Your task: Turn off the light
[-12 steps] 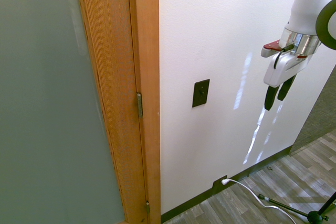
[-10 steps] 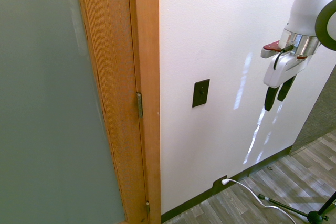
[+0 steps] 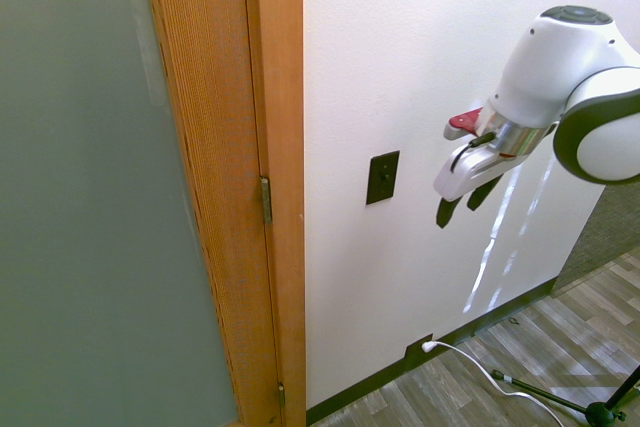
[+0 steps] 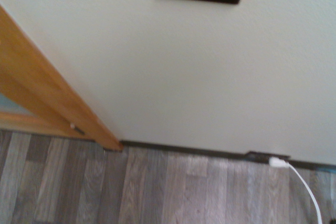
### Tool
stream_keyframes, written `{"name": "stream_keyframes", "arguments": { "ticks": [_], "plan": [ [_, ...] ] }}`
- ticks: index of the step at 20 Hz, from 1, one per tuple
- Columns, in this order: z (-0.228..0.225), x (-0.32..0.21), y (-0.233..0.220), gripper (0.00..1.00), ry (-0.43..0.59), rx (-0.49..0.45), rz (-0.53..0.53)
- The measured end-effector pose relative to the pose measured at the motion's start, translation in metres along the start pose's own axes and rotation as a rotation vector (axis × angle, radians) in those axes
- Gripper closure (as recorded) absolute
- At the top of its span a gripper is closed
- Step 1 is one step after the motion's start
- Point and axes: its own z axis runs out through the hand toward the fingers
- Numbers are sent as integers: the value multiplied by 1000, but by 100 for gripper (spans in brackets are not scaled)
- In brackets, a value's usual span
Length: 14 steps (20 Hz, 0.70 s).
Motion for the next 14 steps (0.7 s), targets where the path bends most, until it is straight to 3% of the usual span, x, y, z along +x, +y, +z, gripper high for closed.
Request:
{"name": "stream_keyframes", "arguments": {
  "ticks": [3,9,10,14],
  "plan": [
    [11,6,-24,0,45,76,31],
    [22,31,-60,0,144,121,80],
    [25,34,-64,100,159,122,89],
    [35,36,-73,100,186,132,104]
  ]
}}
